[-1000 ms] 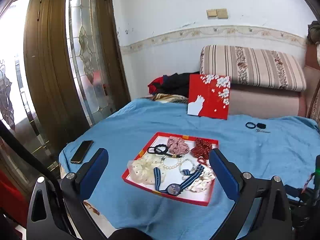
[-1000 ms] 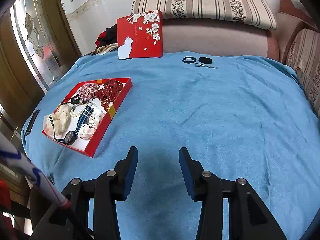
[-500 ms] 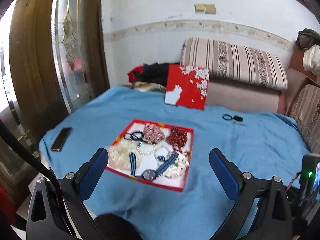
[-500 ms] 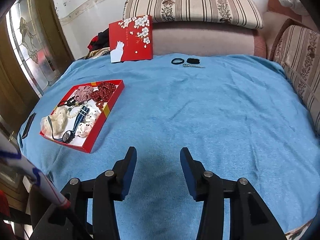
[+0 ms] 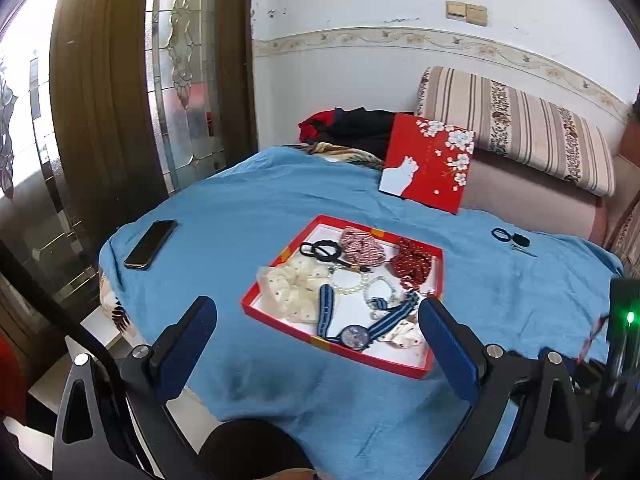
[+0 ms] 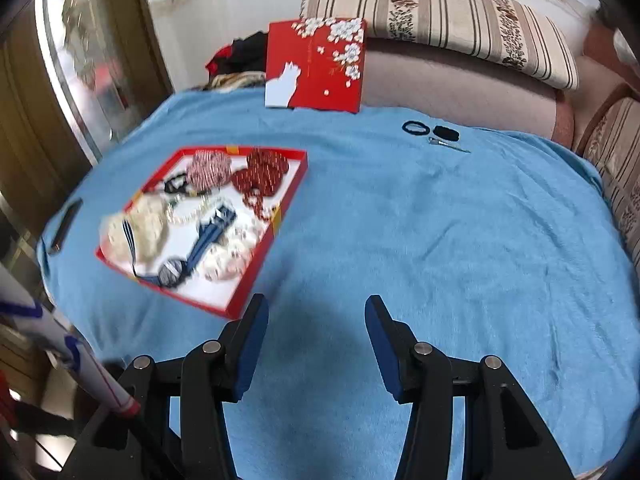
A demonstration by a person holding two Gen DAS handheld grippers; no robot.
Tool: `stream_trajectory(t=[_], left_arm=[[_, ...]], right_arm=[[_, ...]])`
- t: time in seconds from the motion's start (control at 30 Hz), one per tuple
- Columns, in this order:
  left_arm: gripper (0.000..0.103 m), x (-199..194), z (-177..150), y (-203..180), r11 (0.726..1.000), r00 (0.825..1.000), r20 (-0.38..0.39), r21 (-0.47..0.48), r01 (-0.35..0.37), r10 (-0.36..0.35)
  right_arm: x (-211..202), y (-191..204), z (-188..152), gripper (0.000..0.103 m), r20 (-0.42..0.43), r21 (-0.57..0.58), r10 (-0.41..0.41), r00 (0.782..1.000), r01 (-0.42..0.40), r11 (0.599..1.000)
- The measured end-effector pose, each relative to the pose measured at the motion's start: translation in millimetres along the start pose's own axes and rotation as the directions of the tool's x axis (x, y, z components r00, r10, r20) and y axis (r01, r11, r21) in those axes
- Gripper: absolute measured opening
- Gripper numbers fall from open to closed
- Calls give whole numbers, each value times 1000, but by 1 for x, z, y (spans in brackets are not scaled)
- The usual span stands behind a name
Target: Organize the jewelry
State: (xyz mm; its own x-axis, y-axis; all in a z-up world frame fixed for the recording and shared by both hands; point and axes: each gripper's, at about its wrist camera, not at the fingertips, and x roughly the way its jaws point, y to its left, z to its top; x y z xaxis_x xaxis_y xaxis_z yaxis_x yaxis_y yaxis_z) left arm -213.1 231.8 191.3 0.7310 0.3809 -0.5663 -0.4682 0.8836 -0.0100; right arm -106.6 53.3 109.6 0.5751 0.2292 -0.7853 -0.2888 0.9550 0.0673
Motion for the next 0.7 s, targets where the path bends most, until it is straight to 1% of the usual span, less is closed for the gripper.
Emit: stream_trajectory(t=[0.1, 0.23, 0.3, 0.4, 0.57, 0.7], left_arm=[[101, 6, -5, 2, 1000, 999, -28, -12, 24, -25], [101, 17, -11, -2, 996, 992, -90, -22, 89, -91], [101, 19, -14, -6, 994, 988, -108, -23, 108, -109], [101, 23, -17, -11, 991, 982, -133, -22, 132, -133], [100, 28, -21, -17, 987, 972, -173, -29, 159, -161], [100, 31, -23, -21, 988, 969, -191, -20, 154, -154]], right_arm=[[1, 0, -11, 54, -16, -9, -35, 999, 34, 999], [-2, -9, -17, 54, -28, 0, -73, 997, 73, 997], [-4, -13, -17, 55, -24, 7, -101, 995, 101, 995], [-8, -16, -17, 56, -21, 17, -108, 994, 108, 994], [-8, -11, -19, 57, -13, 1, -107, 994, 107, 994], [-8, -8, -22, 58, -8, -20, -115, 993, 115, 993]])
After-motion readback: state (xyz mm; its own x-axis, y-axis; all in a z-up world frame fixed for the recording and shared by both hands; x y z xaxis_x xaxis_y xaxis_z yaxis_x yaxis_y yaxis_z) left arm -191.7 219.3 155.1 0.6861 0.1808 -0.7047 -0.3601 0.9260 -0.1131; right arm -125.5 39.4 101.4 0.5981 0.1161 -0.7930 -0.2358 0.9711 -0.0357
